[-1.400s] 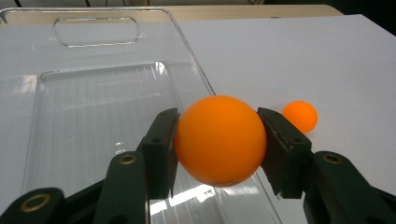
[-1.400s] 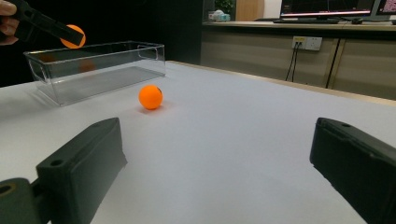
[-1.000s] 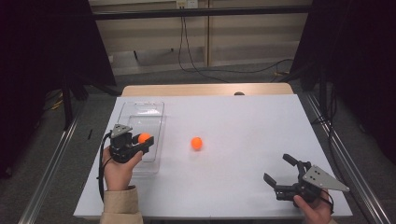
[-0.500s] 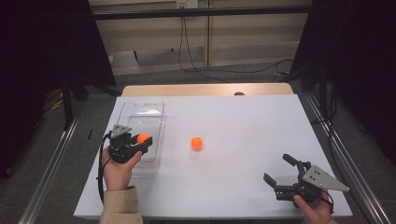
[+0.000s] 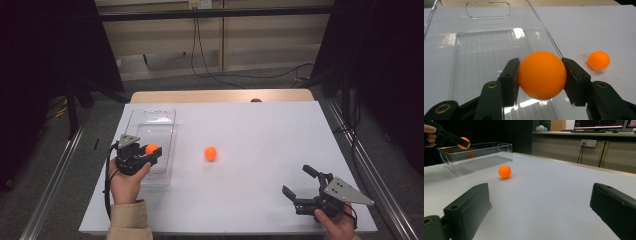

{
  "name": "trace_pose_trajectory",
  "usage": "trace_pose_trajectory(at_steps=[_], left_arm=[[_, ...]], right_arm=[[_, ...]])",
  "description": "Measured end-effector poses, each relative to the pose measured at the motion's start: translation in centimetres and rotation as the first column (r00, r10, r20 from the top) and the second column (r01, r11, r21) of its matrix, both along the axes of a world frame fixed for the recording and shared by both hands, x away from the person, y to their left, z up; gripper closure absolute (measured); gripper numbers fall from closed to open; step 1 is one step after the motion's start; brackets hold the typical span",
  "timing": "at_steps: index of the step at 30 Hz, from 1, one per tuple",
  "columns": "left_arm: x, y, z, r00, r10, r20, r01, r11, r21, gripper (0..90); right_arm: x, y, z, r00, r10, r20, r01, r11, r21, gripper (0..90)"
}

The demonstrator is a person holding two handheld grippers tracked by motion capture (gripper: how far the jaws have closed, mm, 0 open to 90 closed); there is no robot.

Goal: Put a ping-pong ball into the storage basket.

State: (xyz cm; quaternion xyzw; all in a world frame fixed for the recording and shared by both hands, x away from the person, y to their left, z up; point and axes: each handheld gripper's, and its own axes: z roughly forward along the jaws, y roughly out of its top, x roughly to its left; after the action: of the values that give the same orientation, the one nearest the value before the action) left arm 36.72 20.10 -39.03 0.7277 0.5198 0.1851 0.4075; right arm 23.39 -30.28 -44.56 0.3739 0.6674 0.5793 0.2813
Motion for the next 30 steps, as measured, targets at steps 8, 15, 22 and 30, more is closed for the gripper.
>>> trace_pose_trajectory(at_steps=[8,15,22,30], left_arm=[[0.03,0.03,-0.19,0.9999,0.007,-0.008,-0.007,1.0,0.007,50.8],[0.1,0.12,-0.37,0.9999,0.009,-0.014,-0.009,0.9999,0.011,50.8],[0.18,0.08,-0.59,0.9998,0.011,-0.019,-0.011,0.9998,0.017,50.8],[0.22,0.13,-0.73,0.9996,0.017,-0.022,-0.016,0.9995,0.026,50.8]], right_arm=[[0.02,-0.02,-0.01,1.0,0.0,0.002,0.0,1.0,-0.002,2.4],[0.02,-0.02,-0.01,1.0,0.001,0.002,-0.001,1.0,-0.002,2.4],[0.01,-0.07,-0.01,1.0,0.001,0.002,-0.001,1.0,-0.003,2.4],[-0.02,-0.12,-0.01,1.0,0.001,0.002,-0.001,1.0,-0.006,2.4]])
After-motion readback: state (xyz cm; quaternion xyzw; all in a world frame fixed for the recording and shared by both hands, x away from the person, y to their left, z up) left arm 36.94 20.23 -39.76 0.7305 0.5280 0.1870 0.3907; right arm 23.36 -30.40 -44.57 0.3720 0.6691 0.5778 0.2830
